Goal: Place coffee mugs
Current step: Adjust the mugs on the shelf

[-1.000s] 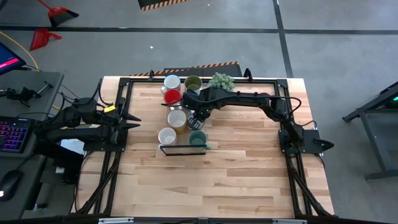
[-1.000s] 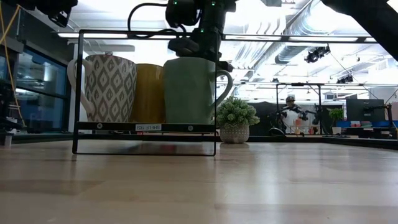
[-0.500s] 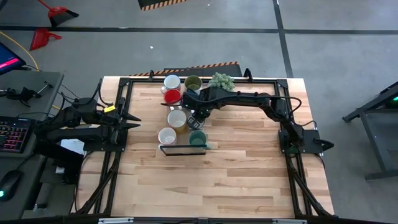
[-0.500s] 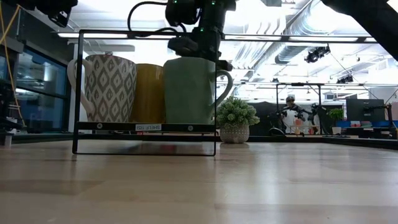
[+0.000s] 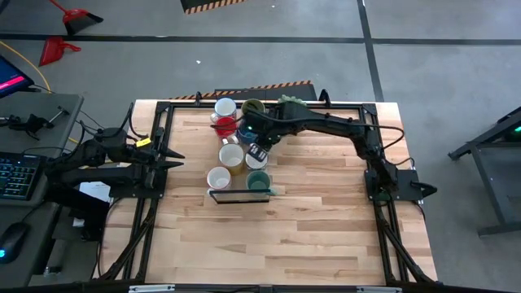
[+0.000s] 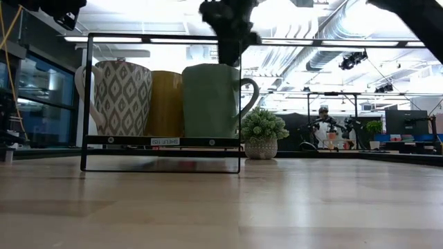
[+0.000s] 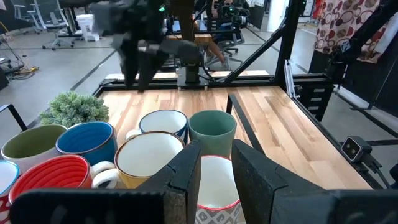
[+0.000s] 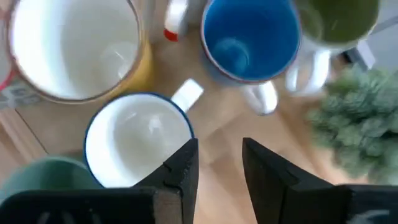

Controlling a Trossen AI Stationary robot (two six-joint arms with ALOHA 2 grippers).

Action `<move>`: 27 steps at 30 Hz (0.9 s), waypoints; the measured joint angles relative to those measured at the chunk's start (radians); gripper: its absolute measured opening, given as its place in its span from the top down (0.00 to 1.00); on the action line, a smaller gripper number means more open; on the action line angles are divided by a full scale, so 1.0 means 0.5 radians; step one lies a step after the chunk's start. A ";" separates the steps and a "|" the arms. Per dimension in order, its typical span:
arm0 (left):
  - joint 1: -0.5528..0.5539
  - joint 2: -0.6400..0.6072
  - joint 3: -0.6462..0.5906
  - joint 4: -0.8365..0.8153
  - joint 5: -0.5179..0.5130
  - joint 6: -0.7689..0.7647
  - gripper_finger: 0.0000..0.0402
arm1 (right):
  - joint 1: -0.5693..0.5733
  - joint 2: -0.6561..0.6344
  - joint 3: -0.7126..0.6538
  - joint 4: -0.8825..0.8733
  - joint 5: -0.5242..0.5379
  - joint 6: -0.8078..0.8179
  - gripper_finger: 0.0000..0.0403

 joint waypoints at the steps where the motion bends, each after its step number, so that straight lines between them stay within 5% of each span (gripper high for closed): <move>1: 0.000 0.000 0.000 0.000 0.000 0.000 0.81 | 0.019 -0.052 -0.057 -0.010 0.062 -0.059 0.74; 8: 0.000 0.002 0.001 -0.026 -0.020 -0.052 0.81 | 0.097 -0.269 -0.341 -0.222 0.800 -0.252 0.74; 16: 0.000 0.242 0.002 -0.052 -0.447 -0.226 0.81 | -0.051 -0.447 -0.948 0.311 0.740 -0.509 0.74; 22: 0.000 0.612 0.002 0.032 -0.953 -0.290 0.81 | -0.168 -0.553 -1.323 0.845 0.738 -0.599 0.74; 27: 0.013 0.894 0.001 0.434 -1.022 -0.098 0.81 | -0.264 -0.616 -1.396 1.095 0.646 -0.740 0.74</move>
